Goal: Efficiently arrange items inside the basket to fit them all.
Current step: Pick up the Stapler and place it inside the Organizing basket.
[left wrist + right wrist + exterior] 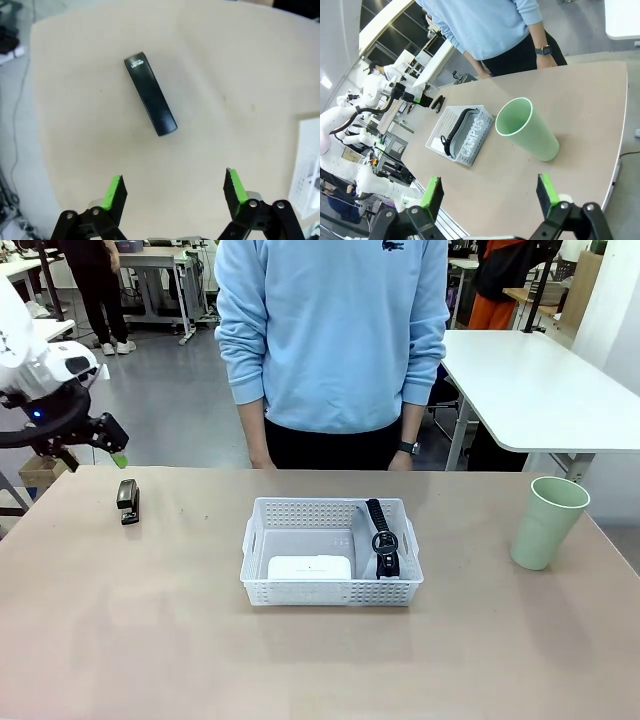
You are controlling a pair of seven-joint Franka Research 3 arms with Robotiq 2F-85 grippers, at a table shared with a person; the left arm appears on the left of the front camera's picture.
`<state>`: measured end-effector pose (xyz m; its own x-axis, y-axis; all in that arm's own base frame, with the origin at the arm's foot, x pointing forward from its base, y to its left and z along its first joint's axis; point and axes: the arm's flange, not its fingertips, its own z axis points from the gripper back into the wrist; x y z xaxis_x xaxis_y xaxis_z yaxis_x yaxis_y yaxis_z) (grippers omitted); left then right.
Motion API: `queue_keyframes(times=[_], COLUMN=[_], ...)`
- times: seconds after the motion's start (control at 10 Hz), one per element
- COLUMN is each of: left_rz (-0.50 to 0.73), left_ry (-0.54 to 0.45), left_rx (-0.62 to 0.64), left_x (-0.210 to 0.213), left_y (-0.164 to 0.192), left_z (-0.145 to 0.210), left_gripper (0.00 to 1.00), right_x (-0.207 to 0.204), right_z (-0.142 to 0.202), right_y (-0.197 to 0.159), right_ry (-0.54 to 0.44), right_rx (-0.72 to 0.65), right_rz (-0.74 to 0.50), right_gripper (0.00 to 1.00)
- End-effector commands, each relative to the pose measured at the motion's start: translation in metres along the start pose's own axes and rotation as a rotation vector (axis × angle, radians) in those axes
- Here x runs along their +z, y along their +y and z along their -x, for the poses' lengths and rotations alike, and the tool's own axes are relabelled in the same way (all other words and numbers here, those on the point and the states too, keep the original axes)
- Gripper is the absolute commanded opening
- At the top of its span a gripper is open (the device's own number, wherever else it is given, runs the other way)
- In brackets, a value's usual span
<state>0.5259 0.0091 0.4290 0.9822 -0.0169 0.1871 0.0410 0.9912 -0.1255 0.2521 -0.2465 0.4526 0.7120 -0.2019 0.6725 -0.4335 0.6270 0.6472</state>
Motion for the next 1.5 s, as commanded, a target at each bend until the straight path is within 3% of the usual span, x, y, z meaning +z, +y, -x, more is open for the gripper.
queue_keyframes(times=[0.0, 0.3, 0.6, 0.8, 1.0, 1.1, 1.4], left_rz=[-0.007, -0.074, -0.1, -0.06, -0.072, -0.05, -0.029], left_ry=[0.026, 0.072, 0.107, 0.143, 0.143, 0.194, 0.202], left_rx=[0.085, 0.116, 0.042, 0.192, 0.231, 0.36, 0.348], left_x=[-0.024, -0.072, -0.105, -0.111, -0.115, -0.117, -0.12], left_y=[-0.001, 0.003, -0.001, 0.005, 0.011, 0.013, 0.009], left_z=[-0.024, -0.042, -0.048, -0.046, -0.046, -0.045, -0.046], left_gripper=[1.0, 1.0, 1.0, 1.0, 1.0, 1.0, 1.0], right_x=[0.0, 0.0, 0.0, 0.0, 0.0, 0.0, 0.0], right_z=[-0.002, -0.002, -0.002, -0.002, -0.002, -0.002, -0.002], right_y=[0.0, 0.0, 0.0, 0.0, 0.0, 0.0, 0.0], right_ry=[-0.022, -0.022, -0.022, -0.022, -0.022, -0.022, -0.022], right_rx=[0.027, 0.027, 0.027, 0.027, 0.027, 0.027, 0.027], right_rz=[-0.014, -0.014, -0.014, -0.014, -0.014, -0.014, -0.014], right_gripper=[1.0, 1.0, 1.0, 1.0, 1.0, 1.0, 1.0])
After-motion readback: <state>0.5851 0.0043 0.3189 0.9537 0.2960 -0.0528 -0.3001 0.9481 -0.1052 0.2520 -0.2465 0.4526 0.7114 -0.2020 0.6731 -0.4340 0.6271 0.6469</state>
